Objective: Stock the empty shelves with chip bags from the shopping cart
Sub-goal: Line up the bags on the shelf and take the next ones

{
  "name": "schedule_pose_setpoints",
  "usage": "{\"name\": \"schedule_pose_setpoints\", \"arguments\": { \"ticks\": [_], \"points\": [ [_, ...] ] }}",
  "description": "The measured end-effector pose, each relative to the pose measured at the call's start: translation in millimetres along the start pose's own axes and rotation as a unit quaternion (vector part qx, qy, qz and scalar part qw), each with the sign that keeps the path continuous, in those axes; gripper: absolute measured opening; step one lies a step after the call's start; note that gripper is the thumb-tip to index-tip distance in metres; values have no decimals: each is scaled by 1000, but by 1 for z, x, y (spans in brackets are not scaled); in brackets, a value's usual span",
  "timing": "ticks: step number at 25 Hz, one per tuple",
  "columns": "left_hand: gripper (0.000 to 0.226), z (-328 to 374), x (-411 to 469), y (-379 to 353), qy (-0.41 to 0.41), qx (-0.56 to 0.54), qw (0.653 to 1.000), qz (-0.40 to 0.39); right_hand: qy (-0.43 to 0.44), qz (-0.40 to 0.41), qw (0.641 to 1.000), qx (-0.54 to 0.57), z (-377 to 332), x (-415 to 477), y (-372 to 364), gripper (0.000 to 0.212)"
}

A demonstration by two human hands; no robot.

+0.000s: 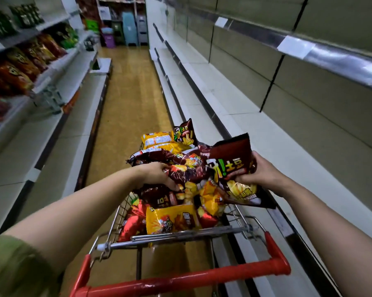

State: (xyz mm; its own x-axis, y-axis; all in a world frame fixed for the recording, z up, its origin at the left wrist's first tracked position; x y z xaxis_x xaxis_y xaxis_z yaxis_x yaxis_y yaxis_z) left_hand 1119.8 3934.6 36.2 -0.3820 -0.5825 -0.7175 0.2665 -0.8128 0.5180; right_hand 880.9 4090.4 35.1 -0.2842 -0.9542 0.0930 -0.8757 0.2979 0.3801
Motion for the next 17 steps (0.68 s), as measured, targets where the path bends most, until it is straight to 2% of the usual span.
{"name": "schedule_pose_setpoints", "arguments": {
  "ticks": [2,4,7,9,11,13,16,17],
  "points": [
    [42,-8,-10,4,8,-188,979,-84,19,19,996,85,-15,-2,1,68],
    [40,-16,-22,1,7,-319,936,-148,14,36,987,156,-26,-6,2,69],
    [40,-27,-34,-13,-40,-470,869,-150,-5,68,966,251,-34,-15,1,60],
    [27,-29,-45,-26,-81,-524,838,-127,-4,45,955,294,-37,-22,-3,51],
    [29,-29,-53,-36,-94,-556,815,-132,-10,15,946,323,-41,-29,-7,47],
    [44,-28,-57,-40,-108,-550,816,-138,-16,-7,948,317,-48,-35,-8,50],
    [97,-19,-59,-38,-126,-482,854,-149,-2,-28,968,248,-68,-48,-8,60],
    [106,-11,-61,-36,-144,-453,866,-156,8,-20,976,219,-76,-51,-5,69]
  ]
}}
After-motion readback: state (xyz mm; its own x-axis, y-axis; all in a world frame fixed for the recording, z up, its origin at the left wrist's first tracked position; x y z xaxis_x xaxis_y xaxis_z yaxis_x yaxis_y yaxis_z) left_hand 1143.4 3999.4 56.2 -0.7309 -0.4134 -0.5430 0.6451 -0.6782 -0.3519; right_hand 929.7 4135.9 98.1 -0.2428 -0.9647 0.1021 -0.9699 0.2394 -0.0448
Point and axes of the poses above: each hand's wrist, its own x-axis towards the middle knuckle, its own y-axis out of the back of the hand, z = x × y, the point moved 3 cm from there along x, towards the middle knuckle, and after that the axes turned 14 degrees about y, right-handed, at the moved point
